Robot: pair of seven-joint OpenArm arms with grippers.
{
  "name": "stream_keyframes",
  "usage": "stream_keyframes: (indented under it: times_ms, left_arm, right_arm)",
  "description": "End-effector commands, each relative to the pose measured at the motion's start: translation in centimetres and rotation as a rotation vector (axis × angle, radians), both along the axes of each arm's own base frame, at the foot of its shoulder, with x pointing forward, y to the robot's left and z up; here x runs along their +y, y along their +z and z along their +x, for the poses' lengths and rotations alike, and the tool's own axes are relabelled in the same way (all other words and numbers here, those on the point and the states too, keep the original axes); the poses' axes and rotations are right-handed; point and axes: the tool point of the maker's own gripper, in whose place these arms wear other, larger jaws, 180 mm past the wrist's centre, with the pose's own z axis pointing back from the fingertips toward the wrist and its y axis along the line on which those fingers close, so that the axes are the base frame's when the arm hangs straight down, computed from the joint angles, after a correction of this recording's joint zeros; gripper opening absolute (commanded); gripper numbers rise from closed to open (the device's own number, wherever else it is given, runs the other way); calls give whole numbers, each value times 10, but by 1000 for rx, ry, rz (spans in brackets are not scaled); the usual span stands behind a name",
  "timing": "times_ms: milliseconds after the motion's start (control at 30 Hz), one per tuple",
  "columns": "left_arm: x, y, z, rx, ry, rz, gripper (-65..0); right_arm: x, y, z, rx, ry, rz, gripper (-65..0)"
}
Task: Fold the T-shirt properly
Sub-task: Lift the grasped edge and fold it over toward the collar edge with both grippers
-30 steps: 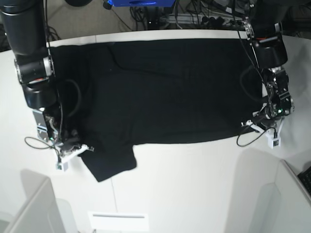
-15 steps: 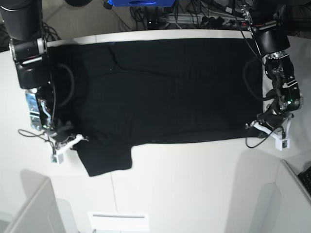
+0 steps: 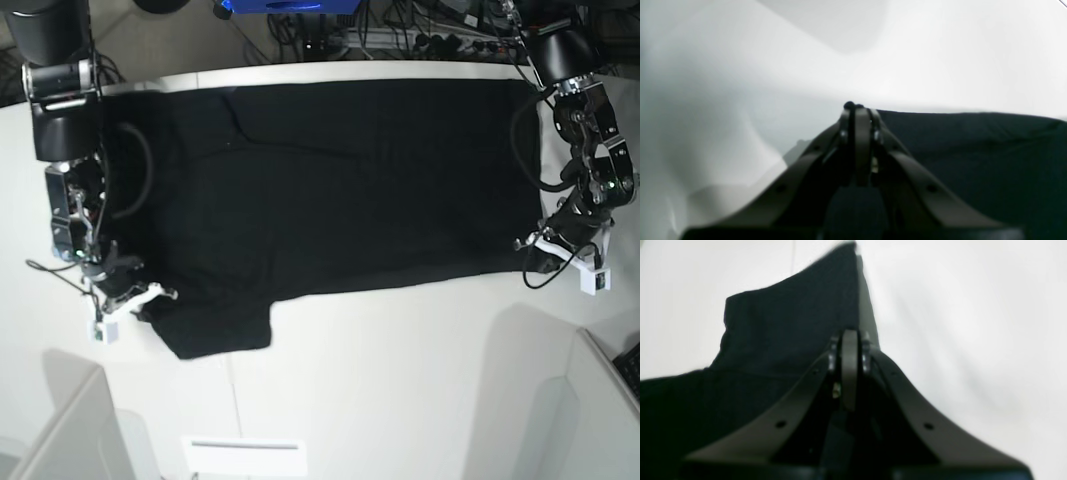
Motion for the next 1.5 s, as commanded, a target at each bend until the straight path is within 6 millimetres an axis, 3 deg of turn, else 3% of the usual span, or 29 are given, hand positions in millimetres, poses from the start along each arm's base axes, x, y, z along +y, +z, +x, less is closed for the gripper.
stream_keyframes:
  times_ms: [0, 200, 433, 600, 833, 1000, 1067, 1233, 1467]
  left_arm:
    - [4, 15, 4, -44, -6, 23, -650]
    - [-3, 16, -8, -41, -26, 41, -650]
    - [-17, 28, -16, -85, -60, 1, -650]
    - [-3, 31, -29, -62, -11, -84, -650]
    - [3, 39, -42, -53, 0, -59, -650]
    - [15, 34, -58, -28, 35, -48, -650]
    - [18, 30, -64, -13, 44, -46, -650]
    - [18, 22, -74, 18, 41, -42, -650]
    - [14, 13, -85, 93, 24, -52, -650]
  right_arm:
    - [-5, 28, 14, -72, -4, 4, -650]
    - [-9, 37, 1, -64, -6, 20, -650]
    - [-18, 26, -13, -16, -25, 25, -650]
    - [-17, 21, -18, -5, -22, 24, -650]
    - [-2, 37, -25, -55, 23, 16, -650]
    - [0, 32, -34, -37, 33, 13, -650]
    - [-7, 33, -40, -27, 13, 19, -650]
    - [-19, 45, -50, -30, -15, 24, -650]
    - [-13, 42, -63, -14, 10, 18, -650]
